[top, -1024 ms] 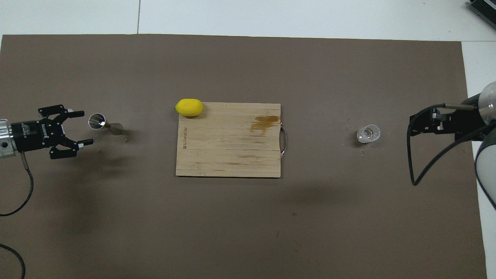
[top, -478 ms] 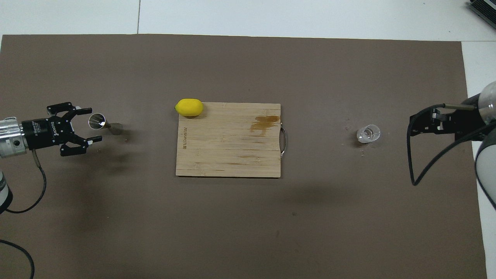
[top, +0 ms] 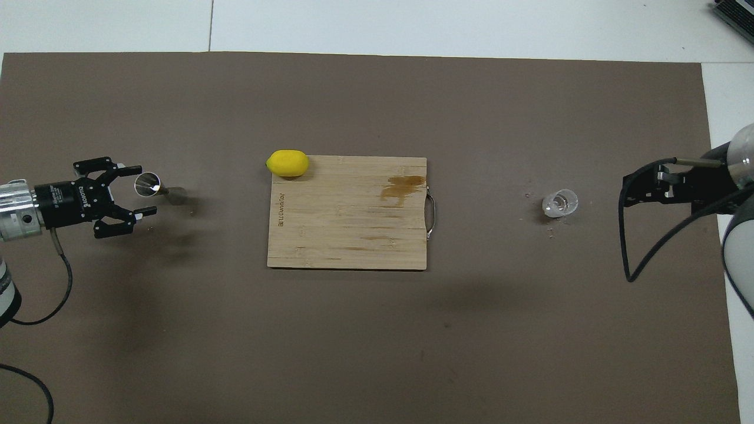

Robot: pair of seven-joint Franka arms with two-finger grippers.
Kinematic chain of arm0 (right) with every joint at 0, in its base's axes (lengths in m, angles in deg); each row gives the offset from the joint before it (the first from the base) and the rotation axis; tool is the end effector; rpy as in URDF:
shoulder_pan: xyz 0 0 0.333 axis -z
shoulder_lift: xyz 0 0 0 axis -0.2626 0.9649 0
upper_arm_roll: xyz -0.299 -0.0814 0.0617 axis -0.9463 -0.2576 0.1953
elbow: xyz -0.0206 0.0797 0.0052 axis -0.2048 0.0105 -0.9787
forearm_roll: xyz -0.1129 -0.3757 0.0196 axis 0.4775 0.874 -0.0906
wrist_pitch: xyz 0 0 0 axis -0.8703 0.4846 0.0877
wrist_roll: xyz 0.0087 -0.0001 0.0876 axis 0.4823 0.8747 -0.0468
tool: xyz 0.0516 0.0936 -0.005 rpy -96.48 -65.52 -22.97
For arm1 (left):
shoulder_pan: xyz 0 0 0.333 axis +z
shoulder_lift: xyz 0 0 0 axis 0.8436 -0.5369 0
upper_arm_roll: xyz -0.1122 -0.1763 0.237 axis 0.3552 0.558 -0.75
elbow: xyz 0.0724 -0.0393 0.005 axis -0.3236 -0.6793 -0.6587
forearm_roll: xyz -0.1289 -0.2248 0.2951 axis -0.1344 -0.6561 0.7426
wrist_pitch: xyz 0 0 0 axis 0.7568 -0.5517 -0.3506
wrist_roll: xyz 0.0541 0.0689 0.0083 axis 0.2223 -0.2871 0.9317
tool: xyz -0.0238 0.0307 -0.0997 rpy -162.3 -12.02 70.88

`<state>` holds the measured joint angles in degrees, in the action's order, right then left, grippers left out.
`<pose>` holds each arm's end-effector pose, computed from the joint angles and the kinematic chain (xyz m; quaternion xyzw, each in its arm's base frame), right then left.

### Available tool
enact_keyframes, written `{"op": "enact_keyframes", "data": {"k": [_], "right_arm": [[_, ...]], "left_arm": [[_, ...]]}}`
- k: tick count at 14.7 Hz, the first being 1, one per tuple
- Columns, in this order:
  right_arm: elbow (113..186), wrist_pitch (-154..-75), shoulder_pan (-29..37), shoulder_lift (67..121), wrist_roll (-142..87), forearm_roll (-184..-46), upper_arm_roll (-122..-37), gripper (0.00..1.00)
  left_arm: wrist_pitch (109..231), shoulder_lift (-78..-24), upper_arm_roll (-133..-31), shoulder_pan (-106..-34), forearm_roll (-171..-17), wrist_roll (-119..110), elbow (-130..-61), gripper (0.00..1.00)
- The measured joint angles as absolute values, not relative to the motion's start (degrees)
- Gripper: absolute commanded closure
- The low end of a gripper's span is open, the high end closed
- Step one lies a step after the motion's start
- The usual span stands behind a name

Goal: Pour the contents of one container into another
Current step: 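Close the left gripper on the dark cup and lift it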

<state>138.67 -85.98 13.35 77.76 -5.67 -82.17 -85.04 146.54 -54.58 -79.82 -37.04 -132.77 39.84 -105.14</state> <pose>0.5447 0.0260 0.6097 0.9953 -0.0911 -0.0246 0.0235 0.5605 0.1011 0.3232 0.4822 0.7403 -0.2899 0.3679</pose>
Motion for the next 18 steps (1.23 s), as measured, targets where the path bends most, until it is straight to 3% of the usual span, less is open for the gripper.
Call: {"op": "enact_keyframes", "data": {"k": [3, 6, 7, 9, 11, 13, 18], "right_arm": [[138.7, -86.0, 13.4, 77.8, -5.7, -82.2, -85.0, 0.00], [138.7, -86.0, 13.4, 77.8, -5.7, -82.2, -85.0, 0.00], [138.7, -86.0, 13.4, 77.8, -5.7, -82.2, -85.0, 0.00], [138.7, -86.0, 13.4, 77.8, -5.7, -82.2, -85.0, 0.00], [138.7, -86.0, 13.3, 77.8, -5.7, -82.2, -85.0, 0.00], [138.7, -86.0, 13.3, 77.8, -5.7, -82.2, -85.0, 0.00], [138.7, -86.0, 13.3, 77.8, -5.7, -82.2, -85.0, 0.01]], "left_arm": [[146.5, -54.4, -79.8, -37.0, -132.8, 39.6, -105.4, 0.27], [146.5, -54.2, -79.8, -37.0, -132.8, 39.5, -105.6, 0.39], [146.5, -54.2, -79.8, -37.0, -132.8, 39.5, -105.6, 0.48], [146.5, -54.1, -79.8, -37.0, -132.8, 39.5, -105.6, 0.77], [146.5, -54.1, -79.8, -37.0, -132.9, 39.4, -105.7, 0.93], [146.5, -54.1, -79.8, -37.0, -132.9, 39.4, -105.7, 1.00], [146.5, -54.1, -79.8, -37.0, -132.9, 39.4, -105.7, 1.00]]}}
